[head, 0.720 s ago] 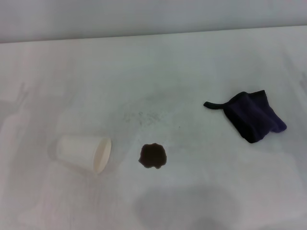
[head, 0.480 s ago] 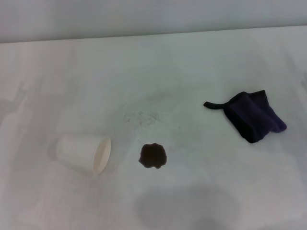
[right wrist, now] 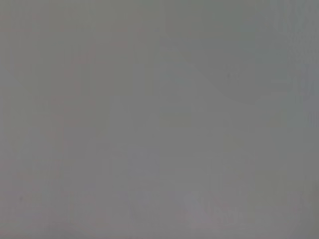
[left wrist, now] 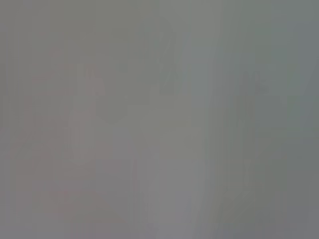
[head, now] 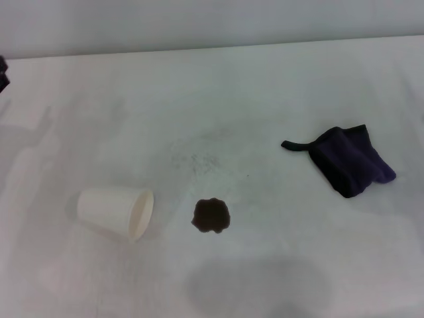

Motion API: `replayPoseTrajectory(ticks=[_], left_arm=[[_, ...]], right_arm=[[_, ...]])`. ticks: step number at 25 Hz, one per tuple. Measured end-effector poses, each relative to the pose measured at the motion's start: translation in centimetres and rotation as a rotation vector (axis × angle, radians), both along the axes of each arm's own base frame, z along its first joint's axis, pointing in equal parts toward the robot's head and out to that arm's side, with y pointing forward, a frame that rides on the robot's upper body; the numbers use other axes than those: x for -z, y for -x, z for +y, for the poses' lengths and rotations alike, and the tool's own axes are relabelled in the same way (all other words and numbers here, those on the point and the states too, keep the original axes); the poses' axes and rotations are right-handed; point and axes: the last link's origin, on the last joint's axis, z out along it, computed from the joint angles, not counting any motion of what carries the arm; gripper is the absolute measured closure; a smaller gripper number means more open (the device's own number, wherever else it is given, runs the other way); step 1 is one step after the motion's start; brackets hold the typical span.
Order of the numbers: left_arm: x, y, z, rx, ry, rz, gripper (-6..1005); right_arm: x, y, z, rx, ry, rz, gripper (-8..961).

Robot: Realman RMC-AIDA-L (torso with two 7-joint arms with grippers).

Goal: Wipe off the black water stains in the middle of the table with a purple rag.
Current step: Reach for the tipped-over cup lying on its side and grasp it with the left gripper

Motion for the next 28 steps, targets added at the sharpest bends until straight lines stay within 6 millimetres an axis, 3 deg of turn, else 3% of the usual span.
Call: replayPoseTrajectory(ticks=[8,20,28], left_arm=[[-2.7,-2.9,1.5,0.059,0.327,0.136,123],[-7.2,-8.2,2.2,0.130,0.700,0.587,122],[-6.3,-11.6,1.2,0.170,0.902,0.883,123]], right_arm=[[0.1,0.2,0.3,-0.010,0.008,-0.004,81],[0.1,0.5,0.5,-0.021,0.008,0.000,80],[0.2,0.4,0.4,-0.018,0.006,0.007,79]])
